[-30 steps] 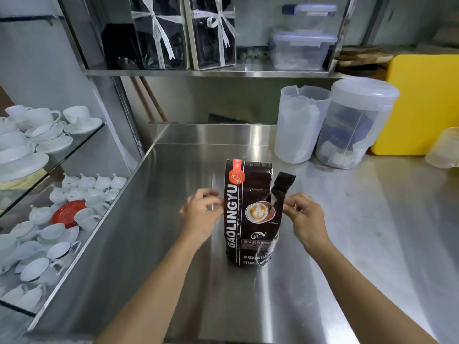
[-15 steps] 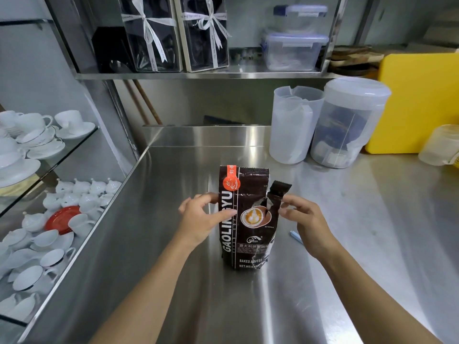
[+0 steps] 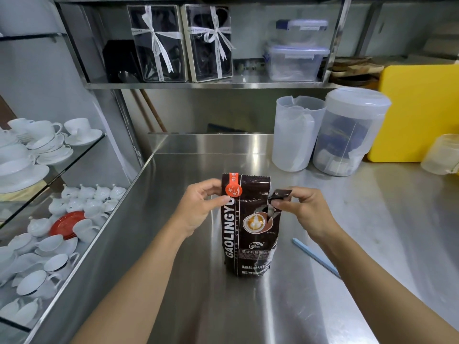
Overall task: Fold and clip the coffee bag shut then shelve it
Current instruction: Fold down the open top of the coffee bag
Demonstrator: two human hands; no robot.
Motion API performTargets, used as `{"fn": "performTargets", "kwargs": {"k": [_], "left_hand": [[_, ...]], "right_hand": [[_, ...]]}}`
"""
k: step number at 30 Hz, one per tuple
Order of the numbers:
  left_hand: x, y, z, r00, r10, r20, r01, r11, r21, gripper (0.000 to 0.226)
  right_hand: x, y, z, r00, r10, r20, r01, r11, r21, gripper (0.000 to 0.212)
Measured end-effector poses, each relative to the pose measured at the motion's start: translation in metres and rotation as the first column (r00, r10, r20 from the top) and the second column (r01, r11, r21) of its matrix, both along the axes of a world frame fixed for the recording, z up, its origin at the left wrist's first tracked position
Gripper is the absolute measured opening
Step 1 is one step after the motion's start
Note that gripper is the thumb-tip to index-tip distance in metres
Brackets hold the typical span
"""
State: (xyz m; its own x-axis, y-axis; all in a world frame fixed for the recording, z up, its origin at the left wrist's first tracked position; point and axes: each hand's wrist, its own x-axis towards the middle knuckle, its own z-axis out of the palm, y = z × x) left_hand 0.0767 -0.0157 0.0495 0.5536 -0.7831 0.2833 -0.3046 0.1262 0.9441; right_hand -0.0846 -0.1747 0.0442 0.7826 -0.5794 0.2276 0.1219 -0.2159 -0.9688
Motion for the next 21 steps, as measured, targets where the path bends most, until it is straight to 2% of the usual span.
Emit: {"fn": "performTargets", "kwargs": {"k": [3,6,9,10,12,13,15,19,21], "left_hand": [[0.008,0.003,0.003,1.0,-0.027,0.011,0.026,0.998,0.06,0.033],[0.011,0.0,0.002,0.991,0.057,0.125,-0.068,0.994,0.087,0.018],[0.011,-0.002,-0.002,0.977,0.115,0.181,-0.133,0.987,0.088,0.006],[0.01,-0.003,-0.003,0.973,0.134,0.19,-0.154,0.983,0.095,0.008],[0.009,-0.004,-0.003,0.958,0.186,0.219,-0.217,0.968,0.127,0.035],[0.008,-0.005,-0.002,0.946,0.214,0.245,-0.253,0.957,0.142,0.044],[0.004,-0.005,0.002,0.919,0.242,0.311,-0.3,0.941,0.156,0.045],[-0.001,-0.004,0.011,0.872,0.183,0.454,-0.284,0.945,0.164,0.01],[-0.003,-0.006,0.011,0.825,0.168,0.54,-0.305,0.936,0.176,0.013]], "right_hand": [[0.001,-0.002,0.002,1.0,0.008,0.011,-0.008,1.0,0.019,0.011],[0.005,-0.005,-0.001,1.0,-0.008,0.01,0.008,0.999,0.046,0.012],[0.007,-0.007,0.001,1.0,-0.018,0.021,0.018,1.0,0.012,0.023],[0.007,-0.006,0.003,1.0,-0.009,0.03,0.009,1.0,0.01,0.028],[0.007,-0.005,0.004,1.0,-0.018,0.019,0.018,1.0,0.001,0.042],[0.008,-0.005,0.003,0.999,-0.035,0.005,0.035,0.999,-0.03,0.046],[0.008,-0.007,-0.002,0.996,-0.093,-0.014,0.091,0.987,-0.13,0.056],[0.01,-0.009,-0.01,0.984,-0.178,-0.004,0.16,0.891,-0.425,0.05],[0.01,-0.006,-0.009,0.974,-0.225,0.001,0.191,0.823,-0.535,0.047]]}}
